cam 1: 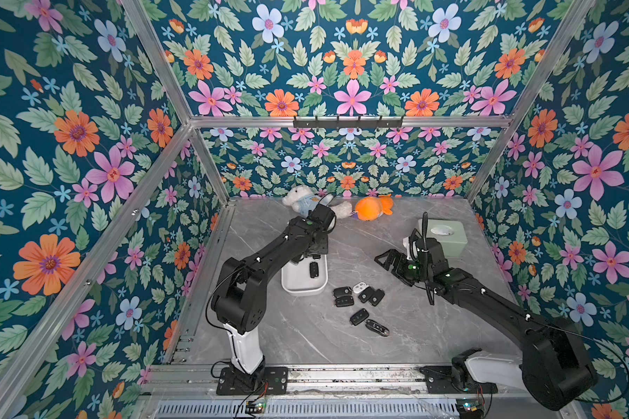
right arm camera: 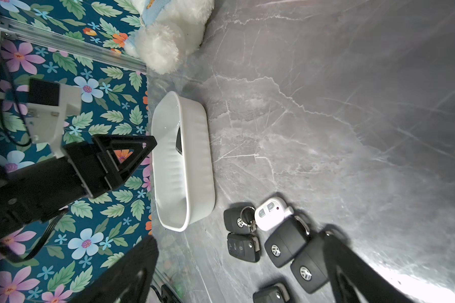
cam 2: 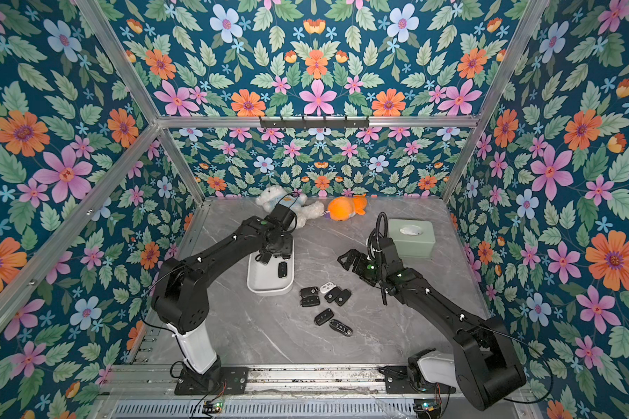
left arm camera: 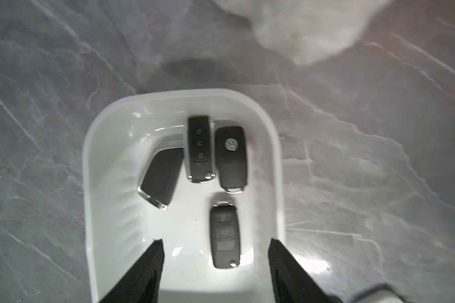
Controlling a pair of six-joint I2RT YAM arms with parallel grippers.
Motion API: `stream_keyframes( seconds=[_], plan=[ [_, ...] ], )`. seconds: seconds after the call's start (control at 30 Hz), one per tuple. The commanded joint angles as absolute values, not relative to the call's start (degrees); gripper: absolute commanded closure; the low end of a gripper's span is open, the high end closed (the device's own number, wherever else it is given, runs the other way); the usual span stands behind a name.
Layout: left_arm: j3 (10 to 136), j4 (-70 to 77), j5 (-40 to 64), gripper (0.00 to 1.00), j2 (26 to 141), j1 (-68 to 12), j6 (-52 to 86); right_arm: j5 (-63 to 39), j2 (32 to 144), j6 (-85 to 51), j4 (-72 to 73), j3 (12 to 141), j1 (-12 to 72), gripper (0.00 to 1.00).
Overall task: Place the car key into the storage box
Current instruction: Place the car key in the storage box, then pick up the car key from the center of the board.
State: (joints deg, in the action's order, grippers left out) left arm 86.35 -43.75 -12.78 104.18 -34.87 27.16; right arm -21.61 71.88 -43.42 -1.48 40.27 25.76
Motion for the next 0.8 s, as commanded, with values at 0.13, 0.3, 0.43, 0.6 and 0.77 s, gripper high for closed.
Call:
stream_keyframes(
  seconds=[0.13,0.3,0.43,0.6,0.77],
  plan=[
    [85.04,-43.14,-13.08,0.32,103.11,-41.65,32.61,-21.14,67.31,-43.33,-2.24,36.12,25.74,0.01],
    [82.74,-39.38,-8.3,0.32,103.01,-44.74,33.59,-20.44,64.58,-43.47,-4.04,33.93,25.62,0.01],
    [82.08,-35.94,-3.43,0.32,104.2,-46.46,31.82,-19.44,62.22,-43.23,-6.28,32.67,25.19,0.01],
    [83.6,-35.47,1.41,0.32,107.62,-47.5,27.86,-18.03,58.98,-43.59,-7.61,30.75,24.55,0.01],
    [83.72,-36.16,2.04,0.33,111.18,-48.98,25.94,-18.06,57.24,-44.33,-7.22,29.8,23.21,0.01]
  ],
)
